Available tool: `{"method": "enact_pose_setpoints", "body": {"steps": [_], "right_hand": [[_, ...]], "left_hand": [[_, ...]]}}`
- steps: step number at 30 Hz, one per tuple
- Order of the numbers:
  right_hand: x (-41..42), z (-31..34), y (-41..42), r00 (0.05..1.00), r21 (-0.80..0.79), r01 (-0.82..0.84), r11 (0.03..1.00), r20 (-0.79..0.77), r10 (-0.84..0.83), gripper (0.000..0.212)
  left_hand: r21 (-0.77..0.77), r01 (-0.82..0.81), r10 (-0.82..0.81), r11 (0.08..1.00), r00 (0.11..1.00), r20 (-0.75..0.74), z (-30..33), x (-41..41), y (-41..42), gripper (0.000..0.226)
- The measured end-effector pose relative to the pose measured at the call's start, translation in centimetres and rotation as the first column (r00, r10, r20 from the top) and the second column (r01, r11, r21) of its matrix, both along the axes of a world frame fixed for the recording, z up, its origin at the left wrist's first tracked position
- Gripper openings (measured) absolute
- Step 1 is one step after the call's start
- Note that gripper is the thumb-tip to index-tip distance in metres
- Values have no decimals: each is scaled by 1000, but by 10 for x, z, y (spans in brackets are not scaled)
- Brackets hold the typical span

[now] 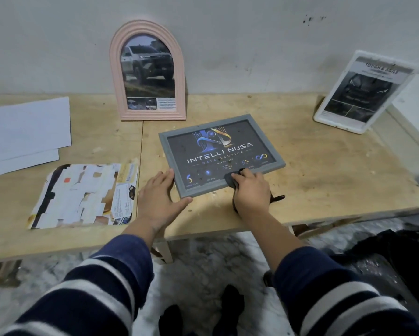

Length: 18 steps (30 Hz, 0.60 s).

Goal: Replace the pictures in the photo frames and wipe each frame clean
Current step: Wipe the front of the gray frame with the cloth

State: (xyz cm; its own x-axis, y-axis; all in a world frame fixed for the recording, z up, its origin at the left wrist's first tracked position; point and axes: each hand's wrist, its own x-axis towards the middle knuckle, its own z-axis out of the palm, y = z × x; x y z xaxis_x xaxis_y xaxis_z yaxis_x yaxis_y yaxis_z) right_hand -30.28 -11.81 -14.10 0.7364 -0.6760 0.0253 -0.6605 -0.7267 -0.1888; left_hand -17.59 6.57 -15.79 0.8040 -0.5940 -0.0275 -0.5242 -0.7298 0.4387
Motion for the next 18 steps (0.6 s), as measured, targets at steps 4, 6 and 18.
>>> {"method": "enact_pose_setpoints", "body": {"steps": [4,6,18], "right_hand": [[7,-1,26,997,17,-67,998,34,67,43],[11,-1,37,994,29,-108,994,22,107,41],[32,13,76,956,114,-290,950,-10,293,37]], "left_hand": [[7,1,-1,1000,1000,3,0,0,0,93],[23,2,-2,1000,1000,1,1,0,-1,93],[92,66,-63,994,997,-39,5,5,-1,88]]}}
